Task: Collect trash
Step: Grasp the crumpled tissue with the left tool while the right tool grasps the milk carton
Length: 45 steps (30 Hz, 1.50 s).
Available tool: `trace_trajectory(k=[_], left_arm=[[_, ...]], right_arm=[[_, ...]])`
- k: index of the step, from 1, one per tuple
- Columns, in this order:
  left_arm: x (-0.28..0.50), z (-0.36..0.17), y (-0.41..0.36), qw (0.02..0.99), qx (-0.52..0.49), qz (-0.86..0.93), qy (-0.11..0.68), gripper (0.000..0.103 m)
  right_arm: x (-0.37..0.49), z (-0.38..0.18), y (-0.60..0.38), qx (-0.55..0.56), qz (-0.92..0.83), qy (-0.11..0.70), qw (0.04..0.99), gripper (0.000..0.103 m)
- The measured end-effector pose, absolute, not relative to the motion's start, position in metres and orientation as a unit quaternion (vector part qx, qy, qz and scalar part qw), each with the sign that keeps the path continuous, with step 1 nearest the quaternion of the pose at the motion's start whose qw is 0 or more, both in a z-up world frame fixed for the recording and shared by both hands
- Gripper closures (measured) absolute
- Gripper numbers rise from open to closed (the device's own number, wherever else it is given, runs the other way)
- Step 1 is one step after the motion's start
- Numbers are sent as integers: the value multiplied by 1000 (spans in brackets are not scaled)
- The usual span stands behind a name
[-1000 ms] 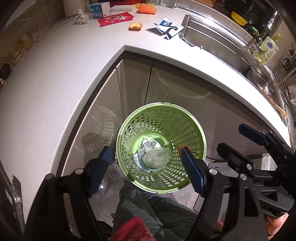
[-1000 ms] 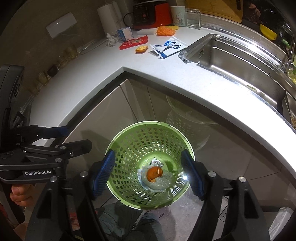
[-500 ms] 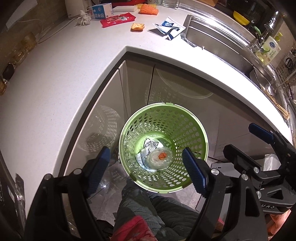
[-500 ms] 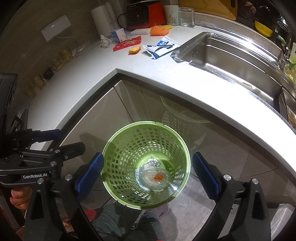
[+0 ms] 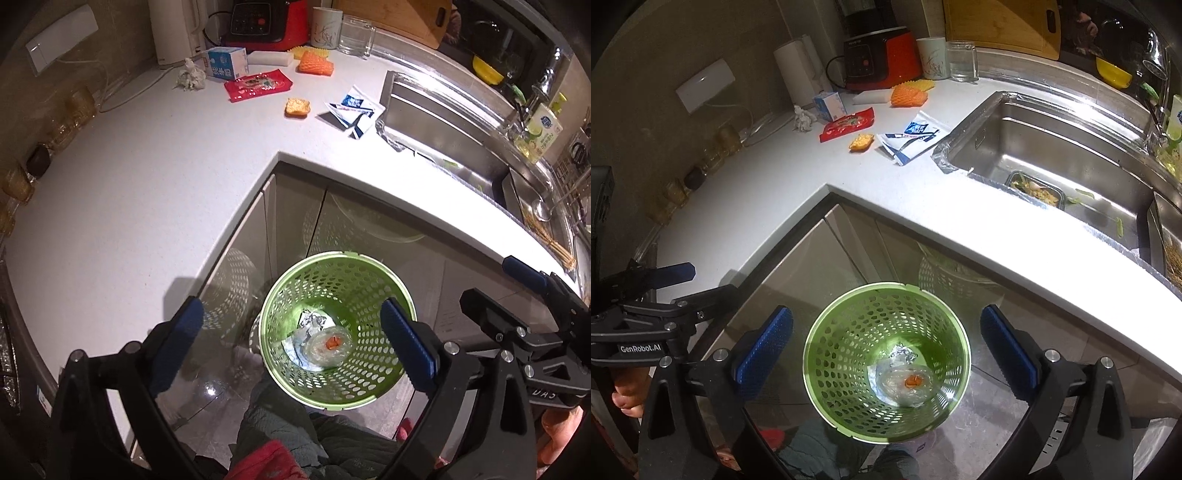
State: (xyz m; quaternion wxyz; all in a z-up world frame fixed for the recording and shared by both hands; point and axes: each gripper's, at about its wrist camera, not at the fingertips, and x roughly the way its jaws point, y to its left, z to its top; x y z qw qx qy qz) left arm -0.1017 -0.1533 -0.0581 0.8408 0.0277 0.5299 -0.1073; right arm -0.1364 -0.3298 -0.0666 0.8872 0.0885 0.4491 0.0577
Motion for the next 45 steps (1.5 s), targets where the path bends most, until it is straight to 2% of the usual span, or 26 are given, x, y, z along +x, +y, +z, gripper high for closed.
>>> trace_trajectory(k=[7,17,29,35,41,44,45], left_arm=[[-39,-49,-143,850,22,-110,515,8],[90,-55,-129,863,81,-126,482,8],[248,-78,-69,881,4,-55,470,8],[302,-98,-62,882,-7,-35,471,8],[331,-114,-58,879,-13,-24,477,16],[344,-122,-57,876,-12,-20,482,25],[347,-124,-56,875,-14,-19,483,31]], right_arm=[[-95,-59,-343,107,30,439,892,2],[1,-52,-343,125,-5,435,892,2],[118,-45,-303,82,10,440,894,2],[169,-55,-287,71,26,450,890,2],[227,-66,-260,42,63,449,890,2],[252,-69,-244,26,87,447,890,2],[260,-71,-239,21,94,447,889,2]])
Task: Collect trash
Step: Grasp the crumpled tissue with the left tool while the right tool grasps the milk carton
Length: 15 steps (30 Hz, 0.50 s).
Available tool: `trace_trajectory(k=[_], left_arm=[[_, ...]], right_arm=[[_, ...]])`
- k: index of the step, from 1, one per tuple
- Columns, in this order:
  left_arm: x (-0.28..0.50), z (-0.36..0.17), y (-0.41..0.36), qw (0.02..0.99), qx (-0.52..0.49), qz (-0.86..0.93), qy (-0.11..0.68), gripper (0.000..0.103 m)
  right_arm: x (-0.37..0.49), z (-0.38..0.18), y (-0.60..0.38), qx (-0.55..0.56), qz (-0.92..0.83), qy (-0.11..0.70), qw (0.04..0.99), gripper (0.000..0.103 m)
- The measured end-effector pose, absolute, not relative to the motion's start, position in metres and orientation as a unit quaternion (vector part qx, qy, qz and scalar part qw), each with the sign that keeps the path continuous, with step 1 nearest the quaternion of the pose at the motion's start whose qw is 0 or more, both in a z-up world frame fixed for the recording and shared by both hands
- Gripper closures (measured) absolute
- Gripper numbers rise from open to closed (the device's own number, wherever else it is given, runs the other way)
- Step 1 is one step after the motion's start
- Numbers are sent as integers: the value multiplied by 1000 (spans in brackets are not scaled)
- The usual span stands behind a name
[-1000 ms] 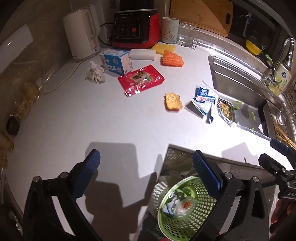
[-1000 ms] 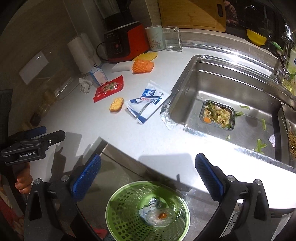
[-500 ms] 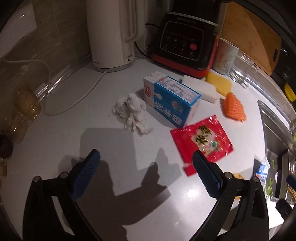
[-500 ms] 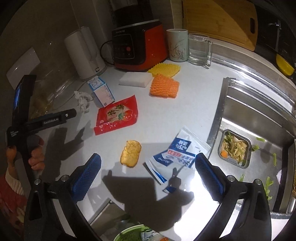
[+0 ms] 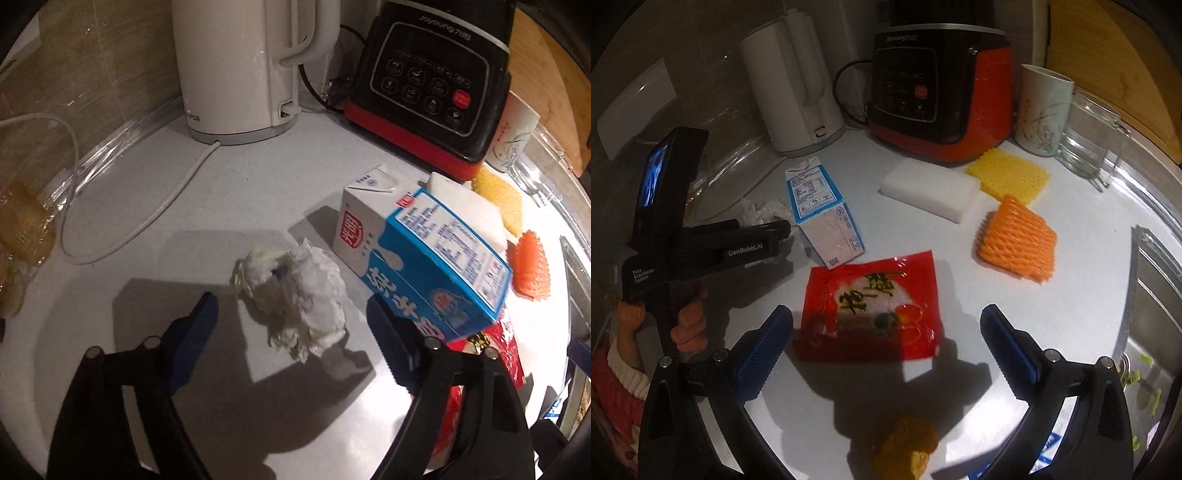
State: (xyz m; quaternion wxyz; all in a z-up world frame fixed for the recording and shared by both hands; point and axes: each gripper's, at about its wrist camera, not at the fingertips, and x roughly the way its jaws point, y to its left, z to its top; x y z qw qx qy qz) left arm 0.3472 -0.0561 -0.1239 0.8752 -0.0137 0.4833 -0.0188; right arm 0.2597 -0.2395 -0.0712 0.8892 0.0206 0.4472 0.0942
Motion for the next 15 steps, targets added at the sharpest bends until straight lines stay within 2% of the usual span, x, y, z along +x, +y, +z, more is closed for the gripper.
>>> trace_trajectory(k=[2,3,4,5,12,15], left_arm=[[355,-129,-54,871,-20,-18,491,45],[357,-132,-53,869,-26,-20,494,59],[359,-134,-50,866,-33,-23,498,67],[361,-136,-49,864,-39,-24,501,78],[351,-132,-33,871,-59,-20,488,82],[339,-126,-23,874,-59,-10,482,82]], right_arm=[[272,-74,-229,8,111,444,889,2],[277,-75,-225,1,118,441,890,2],[281,-75,-221,-7,124,437,891,2],[285,-76,-217,-15,128,432,892,2],[313,-81,-196,-39,160,418,893,3],[326,-84,-187,-52,165,420,891,13]])
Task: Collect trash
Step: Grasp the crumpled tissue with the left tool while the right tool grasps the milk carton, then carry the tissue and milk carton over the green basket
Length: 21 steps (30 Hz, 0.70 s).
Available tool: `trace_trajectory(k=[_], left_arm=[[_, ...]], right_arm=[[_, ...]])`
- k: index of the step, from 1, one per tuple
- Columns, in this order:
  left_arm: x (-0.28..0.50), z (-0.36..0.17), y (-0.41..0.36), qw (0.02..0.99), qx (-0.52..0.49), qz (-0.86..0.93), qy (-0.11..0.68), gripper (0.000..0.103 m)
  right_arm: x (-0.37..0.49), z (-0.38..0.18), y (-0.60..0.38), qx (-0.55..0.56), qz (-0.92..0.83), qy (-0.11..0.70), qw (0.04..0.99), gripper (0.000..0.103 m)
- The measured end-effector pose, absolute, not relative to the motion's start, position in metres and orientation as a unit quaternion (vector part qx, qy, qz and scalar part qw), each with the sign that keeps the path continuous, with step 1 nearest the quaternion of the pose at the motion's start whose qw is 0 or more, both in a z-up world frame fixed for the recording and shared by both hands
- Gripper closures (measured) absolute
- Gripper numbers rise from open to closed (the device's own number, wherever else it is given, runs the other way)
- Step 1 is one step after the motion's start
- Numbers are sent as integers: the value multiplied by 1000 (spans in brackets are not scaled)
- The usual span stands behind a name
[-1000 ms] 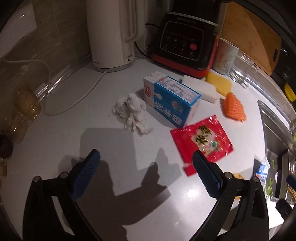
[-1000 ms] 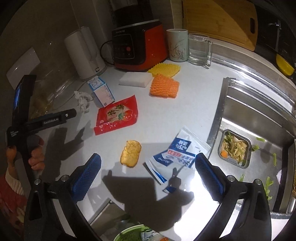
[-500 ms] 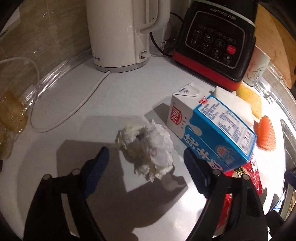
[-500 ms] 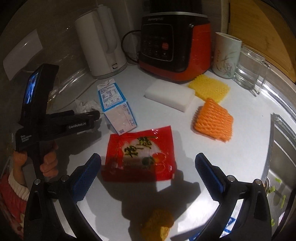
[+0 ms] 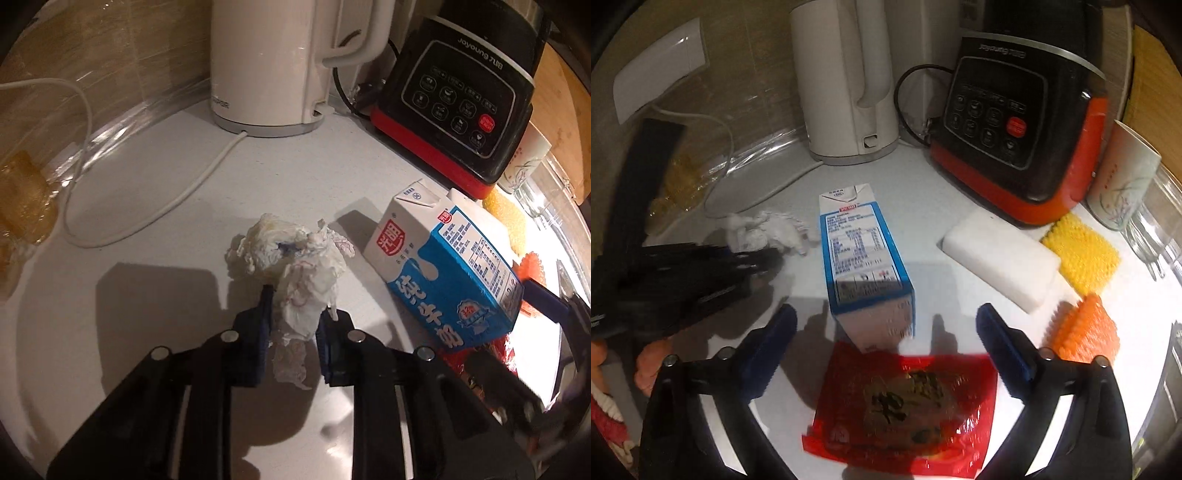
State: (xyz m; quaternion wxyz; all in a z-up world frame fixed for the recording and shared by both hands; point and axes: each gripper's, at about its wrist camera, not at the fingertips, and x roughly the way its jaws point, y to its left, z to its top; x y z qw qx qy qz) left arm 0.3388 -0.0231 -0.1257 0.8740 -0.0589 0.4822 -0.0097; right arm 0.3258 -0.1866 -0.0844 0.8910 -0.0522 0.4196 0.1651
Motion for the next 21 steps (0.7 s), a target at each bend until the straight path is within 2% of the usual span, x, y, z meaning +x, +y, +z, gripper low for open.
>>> trace_trajectory(k=[2,3,4,6,12,21], left_arm=[[328,-121,-17,876,-58,-7,478,82],[323,-119,-15,877,-58,-7,477,82],[318,-117,-12,877,-59,-5,476,82],[308,-116,-7,878,-58,3,474,82],[276,-110,2,877,-64,10,477,82],[216,-99,-16,873,-58,-25,483,82]], right_arm=[[334,-85,-181,-54,167,420,890,21],[338,-86,-179,-56,167,421,890,29],[341,-87,-177,-57,167,423,888,42],[347,-88,-175,-51,173,432,884,55],[339,-75,-175,-34,177,419,890,59],[265,-39,-193,-12,172,395,902,59]])
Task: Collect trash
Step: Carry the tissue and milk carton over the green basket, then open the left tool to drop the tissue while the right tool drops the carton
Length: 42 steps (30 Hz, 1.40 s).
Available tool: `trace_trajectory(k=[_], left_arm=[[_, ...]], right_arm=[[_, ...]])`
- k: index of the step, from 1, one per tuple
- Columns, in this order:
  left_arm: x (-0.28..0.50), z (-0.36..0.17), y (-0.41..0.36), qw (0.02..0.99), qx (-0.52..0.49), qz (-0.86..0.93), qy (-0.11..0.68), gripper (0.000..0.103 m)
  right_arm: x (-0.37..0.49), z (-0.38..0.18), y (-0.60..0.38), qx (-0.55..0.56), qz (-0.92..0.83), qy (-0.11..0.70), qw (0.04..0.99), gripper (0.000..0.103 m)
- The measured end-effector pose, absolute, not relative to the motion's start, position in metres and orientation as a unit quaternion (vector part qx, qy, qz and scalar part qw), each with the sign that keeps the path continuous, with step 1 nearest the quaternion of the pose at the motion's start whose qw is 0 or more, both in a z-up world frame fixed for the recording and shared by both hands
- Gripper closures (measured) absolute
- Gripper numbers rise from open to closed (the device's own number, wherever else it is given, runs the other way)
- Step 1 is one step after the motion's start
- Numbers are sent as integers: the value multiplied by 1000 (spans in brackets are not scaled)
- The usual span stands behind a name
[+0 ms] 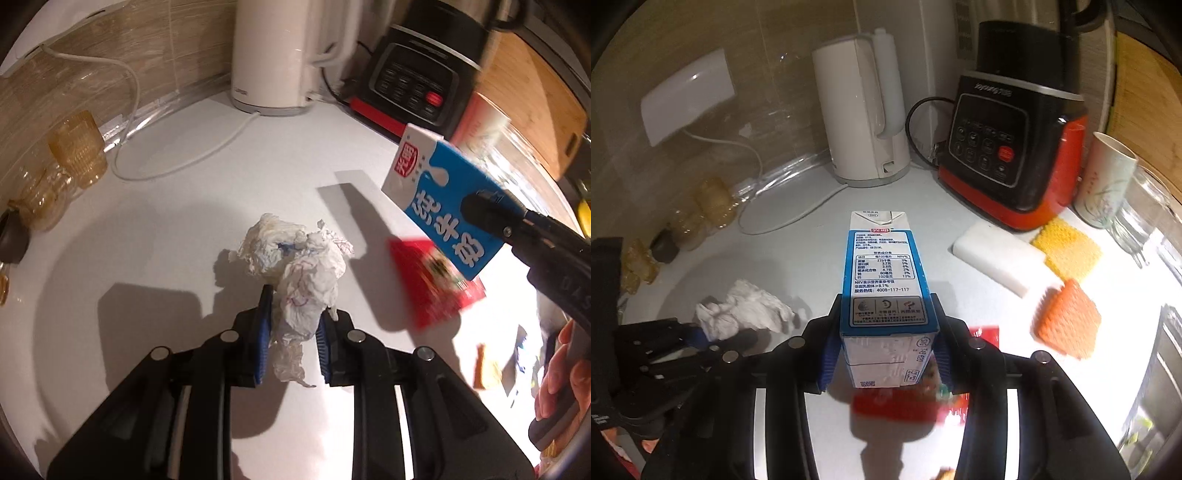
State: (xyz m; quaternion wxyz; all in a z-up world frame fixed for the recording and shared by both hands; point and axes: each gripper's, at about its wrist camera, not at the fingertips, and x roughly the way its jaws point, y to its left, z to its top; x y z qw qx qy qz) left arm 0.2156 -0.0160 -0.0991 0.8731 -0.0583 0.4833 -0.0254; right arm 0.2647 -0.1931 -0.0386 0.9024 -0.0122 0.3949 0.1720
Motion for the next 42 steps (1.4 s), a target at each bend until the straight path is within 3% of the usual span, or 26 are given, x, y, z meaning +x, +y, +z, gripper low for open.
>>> trace_trajectory(k=[11,25,42], left_arm=[[102,-80,-76,866,-20,-87,492,82],[-40,-84,-159,839,19,-129,529,81],[-102,-123,-210,805,38,-158,570,81]], right_arm=[[115,-16,-242,4,147,390,909,59],[-67,-48,-304,38,124,421,898,59],[-152,-95,-339,56,105,470,874,59]])
